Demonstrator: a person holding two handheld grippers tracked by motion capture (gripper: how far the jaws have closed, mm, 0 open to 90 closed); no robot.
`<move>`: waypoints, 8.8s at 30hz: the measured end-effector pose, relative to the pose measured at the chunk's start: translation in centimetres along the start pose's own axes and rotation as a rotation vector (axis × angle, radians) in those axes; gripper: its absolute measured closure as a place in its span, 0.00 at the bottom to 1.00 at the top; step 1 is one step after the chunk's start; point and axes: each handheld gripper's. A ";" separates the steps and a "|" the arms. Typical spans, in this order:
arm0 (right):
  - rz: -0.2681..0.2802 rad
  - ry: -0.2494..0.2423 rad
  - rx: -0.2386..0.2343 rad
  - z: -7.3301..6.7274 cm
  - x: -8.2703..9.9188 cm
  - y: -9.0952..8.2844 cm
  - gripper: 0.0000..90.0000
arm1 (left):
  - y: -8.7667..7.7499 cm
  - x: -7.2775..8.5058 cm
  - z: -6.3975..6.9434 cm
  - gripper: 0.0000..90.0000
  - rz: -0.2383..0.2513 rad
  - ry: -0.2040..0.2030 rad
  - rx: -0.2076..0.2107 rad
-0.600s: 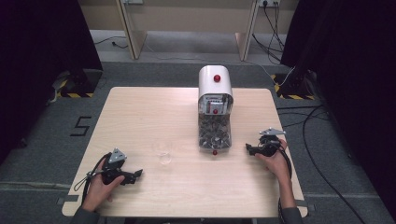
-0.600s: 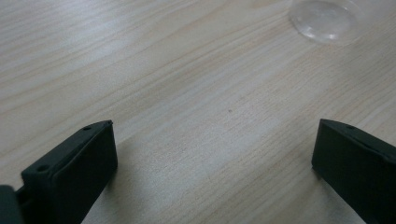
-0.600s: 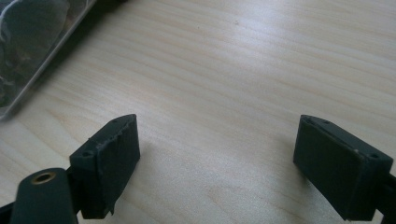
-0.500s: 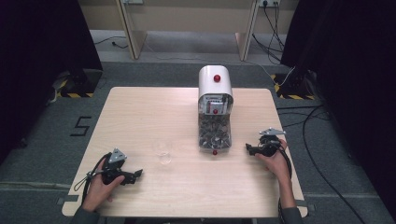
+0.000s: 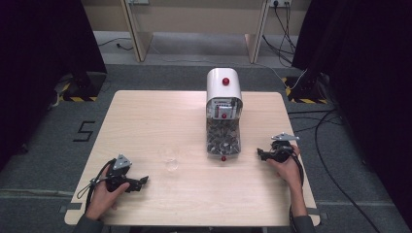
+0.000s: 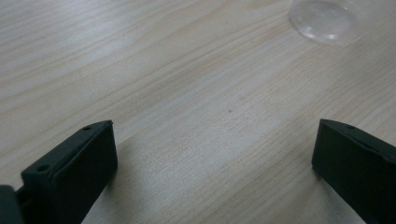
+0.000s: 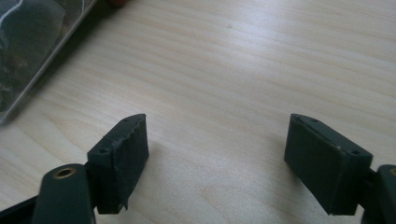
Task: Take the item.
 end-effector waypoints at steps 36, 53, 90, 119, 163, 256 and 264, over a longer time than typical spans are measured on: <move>0.313 -0.191 -0.084 -6.3 -7.0 -5.5 0.37 | 0.0 0.0 0.0 0.00 0.000 0.000 0.001; 0.282 -0.284 -0.122 -8.5 -8.1 -3.2 0.43 | 0.0 0.0 0.0 0.00 0.000 0.000 0.001; 0.257 -0.309 -0.119 -9.1 -8.6 -1.2 0.46 | 0.0 0.0 0.0 0.00 0.000 0.000 0.000; 0.220 -0.352 -0.109 -9.5 -7.8 1.3 0.81 | 0.0 0.0 0.0 0.00 0.000 0.000 0.001; 0.474 -0.389 -0.148 -12.0 -11.3 -5.0 0.87 | 0.0 0.0 0.0 0.00 0.000 0.000 0.001; 0.487 -0.602 -0.450 -25.2 -14.7 0.5 0.87 | 0.0 0.0 0.0 0.00 -0.001 0.000 0.001; 0.478 -0.605 -0.455 -25.5 -14.5 1.1 0.87 | 0.0 0.0 0.0 0.00 0.000 0.000 0.000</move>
Point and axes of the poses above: each handheld gripper's, and its own axes: y roughly forward along the jaws, x roughly out of its underside, z roughly to its right, and after that the axes turned 12 degrees about -y, right-handed
